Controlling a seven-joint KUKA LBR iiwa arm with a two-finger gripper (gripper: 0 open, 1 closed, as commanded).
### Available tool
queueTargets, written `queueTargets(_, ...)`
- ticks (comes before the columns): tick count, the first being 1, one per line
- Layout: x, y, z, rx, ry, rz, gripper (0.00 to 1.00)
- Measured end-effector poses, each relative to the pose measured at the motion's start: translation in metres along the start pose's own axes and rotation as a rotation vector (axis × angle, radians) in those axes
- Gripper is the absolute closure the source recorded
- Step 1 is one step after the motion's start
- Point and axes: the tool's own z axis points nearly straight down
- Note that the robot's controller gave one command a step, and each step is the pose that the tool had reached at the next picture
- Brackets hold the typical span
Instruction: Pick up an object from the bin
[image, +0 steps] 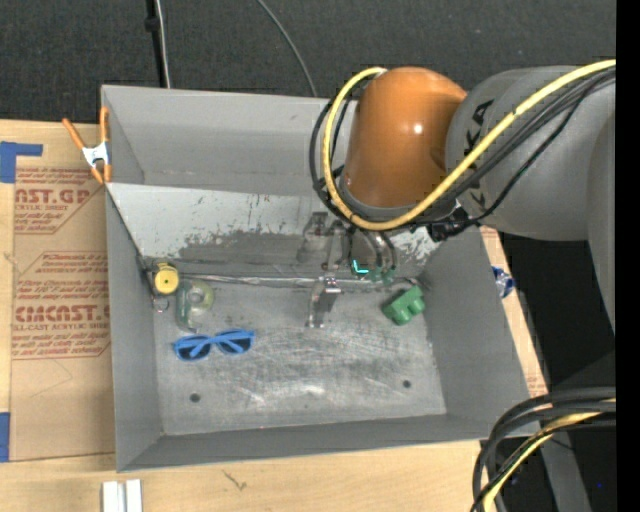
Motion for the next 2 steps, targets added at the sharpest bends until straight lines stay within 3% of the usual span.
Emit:
queueTargets(1, 0.0164, 0.0600, 0.1392, 0.002, -0.014, -0.365, 0.00)
queueTargets(2, 0.0156, 0.0607, 0.1357, 0.000, -0.014, -0.364, 1.00)
